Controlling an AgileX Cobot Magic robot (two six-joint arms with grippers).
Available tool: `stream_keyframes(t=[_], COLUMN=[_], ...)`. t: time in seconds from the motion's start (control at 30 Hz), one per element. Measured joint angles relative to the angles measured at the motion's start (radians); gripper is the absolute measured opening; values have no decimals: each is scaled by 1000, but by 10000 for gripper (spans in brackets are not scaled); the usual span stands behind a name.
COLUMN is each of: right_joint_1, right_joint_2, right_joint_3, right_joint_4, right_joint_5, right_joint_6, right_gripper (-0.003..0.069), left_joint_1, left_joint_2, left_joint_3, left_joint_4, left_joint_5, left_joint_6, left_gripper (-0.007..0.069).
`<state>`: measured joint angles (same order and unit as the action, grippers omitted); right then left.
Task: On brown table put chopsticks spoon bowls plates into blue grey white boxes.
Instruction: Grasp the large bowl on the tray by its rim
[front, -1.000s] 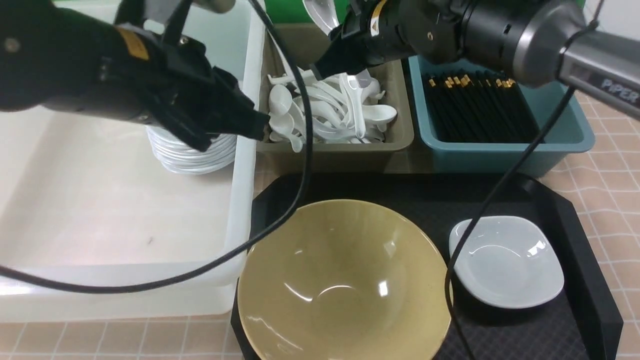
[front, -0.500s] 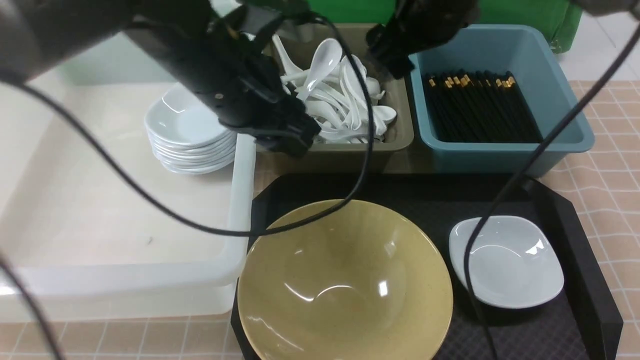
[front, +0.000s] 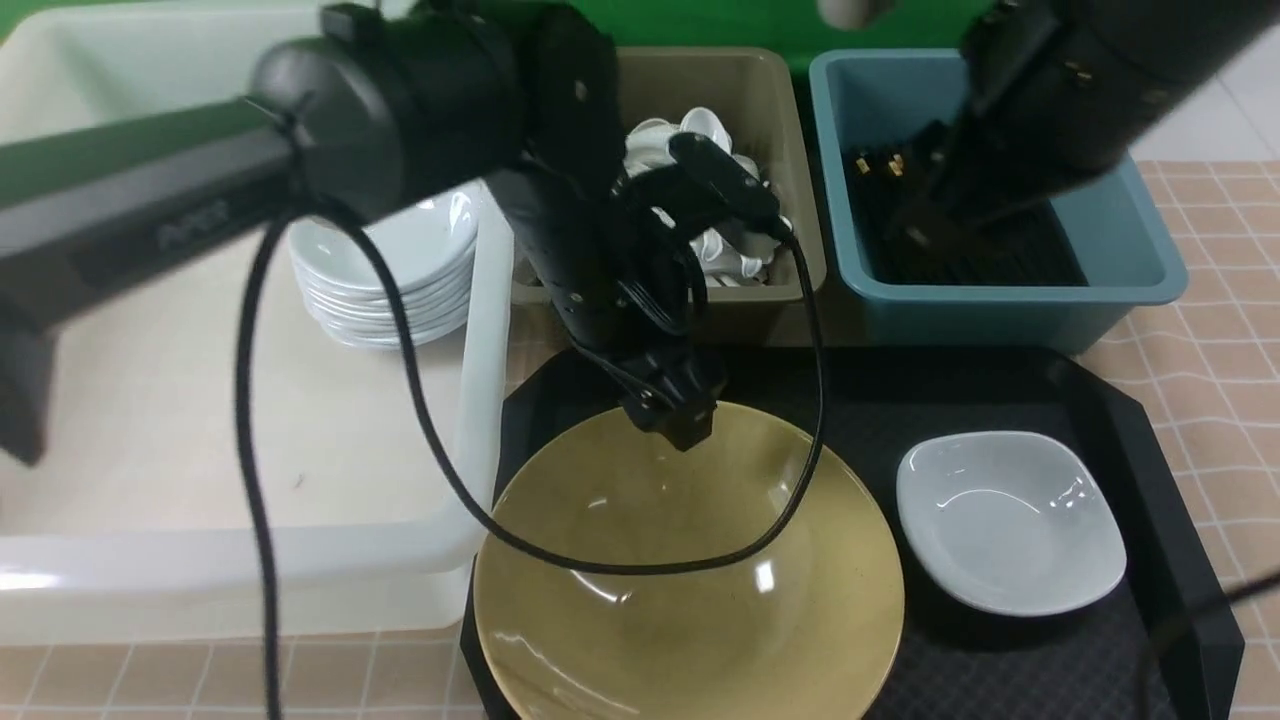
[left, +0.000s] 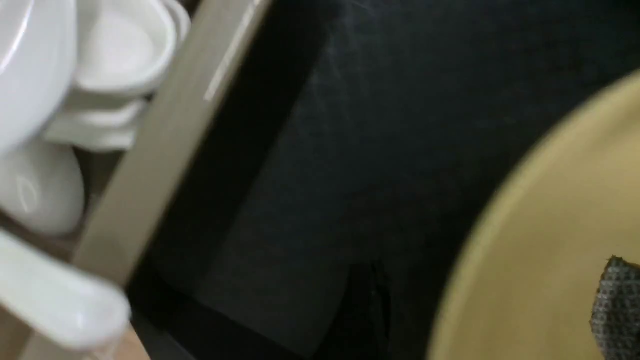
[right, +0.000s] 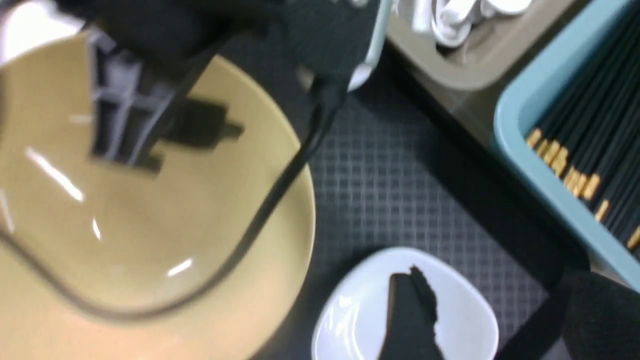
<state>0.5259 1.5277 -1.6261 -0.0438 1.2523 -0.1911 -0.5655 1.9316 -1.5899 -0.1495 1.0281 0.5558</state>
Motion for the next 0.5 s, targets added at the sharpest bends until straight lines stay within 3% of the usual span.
stream_keyframes(t=[0.27,0.33,0.5], right_joint_1=[0,0,0], right_joint_2=[-83,-83,-83], right_joint_3=[104,122,169], right_joint_4=[1,1,1], right_joint_5=[-21,-36,-73], right_joint_6=[10,10,10], right_gripper=[434,434,434], left_joint_1=[2,2,3], left_joint_2=[88,90,90], left_joint_3=[-1,-1,-2], left_joint_4=[8,-23,-80], left_joint_5=[0,14,80], left_joint_6=[-106,-128,-133], left_gripper=[486,416,146])
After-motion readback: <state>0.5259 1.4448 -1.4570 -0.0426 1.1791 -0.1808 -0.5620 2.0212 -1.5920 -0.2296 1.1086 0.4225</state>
